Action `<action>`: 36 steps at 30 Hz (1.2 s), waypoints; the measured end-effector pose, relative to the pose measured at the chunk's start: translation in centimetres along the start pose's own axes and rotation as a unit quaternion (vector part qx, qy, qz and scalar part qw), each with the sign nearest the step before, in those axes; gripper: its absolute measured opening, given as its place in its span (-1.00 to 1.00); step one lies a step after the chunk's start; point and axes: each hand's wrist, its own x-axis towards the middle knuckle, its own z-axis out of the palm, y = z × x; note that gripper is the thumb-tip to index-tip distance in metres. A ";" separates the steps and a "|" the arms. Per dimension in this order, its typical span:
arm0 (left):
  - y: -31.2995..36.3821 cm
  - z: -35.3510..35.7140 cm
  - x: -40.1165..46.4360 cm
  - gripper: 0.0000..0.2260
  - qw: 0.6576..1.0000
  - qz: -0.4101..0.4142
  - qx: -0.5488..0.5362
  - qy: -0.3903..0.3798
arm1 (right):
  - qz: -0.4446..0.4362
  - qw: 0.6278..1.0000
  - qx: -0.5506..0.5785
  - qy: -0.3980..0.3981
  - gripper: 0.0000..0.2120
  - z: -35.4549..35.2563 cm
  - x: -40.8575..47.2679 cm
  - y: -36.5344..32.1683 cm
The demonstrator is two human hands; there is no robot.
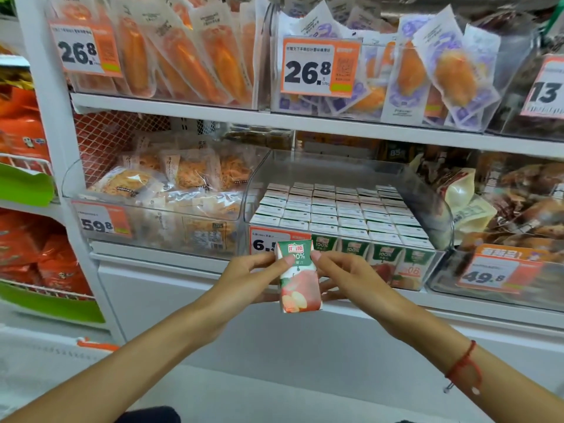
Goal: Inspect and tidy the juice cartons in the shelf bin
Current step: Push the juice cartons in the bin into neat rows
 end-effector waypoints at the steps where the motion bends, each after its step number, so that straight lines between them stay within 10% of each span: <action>1: 0.0 0.0 -0.1 -0.79 1.000 -0.001 -0.001 -0.007 | 0.004 1.000 0.004 0.001 -0.67 -0.1 0.0 0.1; 13: 0.4 -0.6 0.3 -0.76 0.997 0.031 -0.050 0.048 | 0.006 0.993 0.026 -0.112 -0.63 -0.7 -0.2 -0.3; 36: 0.4 0.3 0.1 -0.79 0.996 0.041 -0.061 0.043 | -0.135 0.965 -0.177 0.137 -0.54 0.9 -1.4 -0.5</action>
